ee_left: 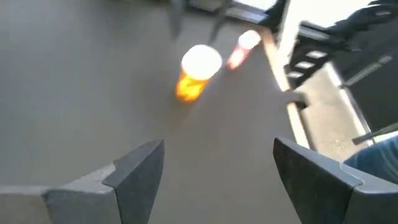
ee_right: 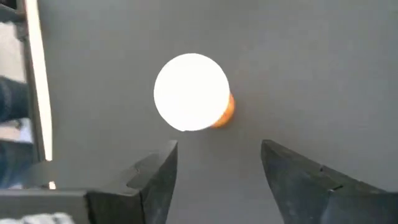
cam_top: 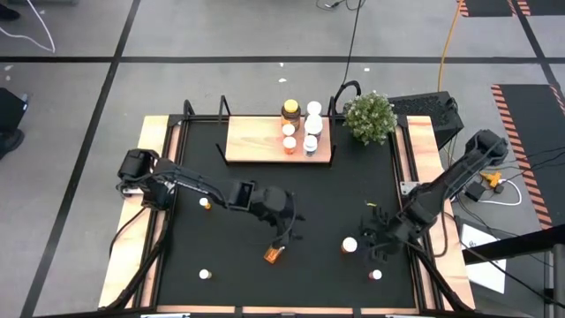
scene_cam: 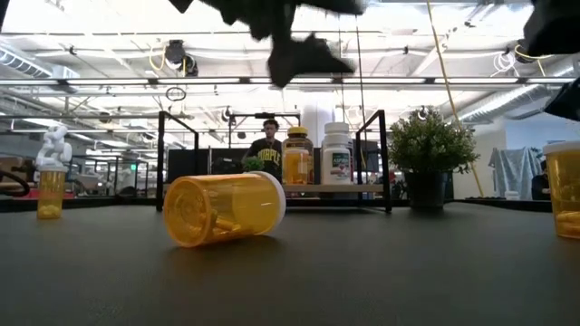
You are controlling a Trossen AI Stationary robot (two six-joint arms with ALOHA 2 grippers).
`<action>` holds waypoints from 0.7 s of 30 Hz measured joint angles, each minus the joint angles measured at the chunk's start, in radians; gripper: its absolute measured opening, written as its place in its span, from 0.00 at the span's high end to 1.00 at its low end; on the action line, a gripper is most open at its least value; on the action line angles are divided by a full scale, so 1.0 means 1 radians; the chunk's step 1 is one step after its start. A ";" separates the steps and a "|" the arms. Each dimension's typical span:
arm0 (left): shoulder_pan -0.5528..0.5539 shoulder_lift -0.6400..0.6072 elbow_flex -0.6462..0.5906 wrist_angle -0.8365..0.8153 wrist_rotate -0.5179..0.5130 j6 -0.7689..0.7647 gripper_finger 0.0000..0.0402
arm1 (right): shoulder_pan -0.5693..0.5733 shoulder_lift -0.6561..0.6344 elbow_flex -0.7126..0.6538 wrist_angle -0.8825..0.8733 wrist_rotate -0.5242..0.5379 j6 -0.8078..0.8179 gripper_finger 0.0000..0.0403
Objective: Pick and place medicine bottles onto shelf by color
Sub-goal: Put the orange pill bottle on the shelf
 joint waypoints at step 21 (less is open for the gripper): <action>0.003 0.000 0.000 0.060 -0.067 0.088 0.25 | -0.013 -0.002 -0.478 0.861 0.058 -0.618 0.40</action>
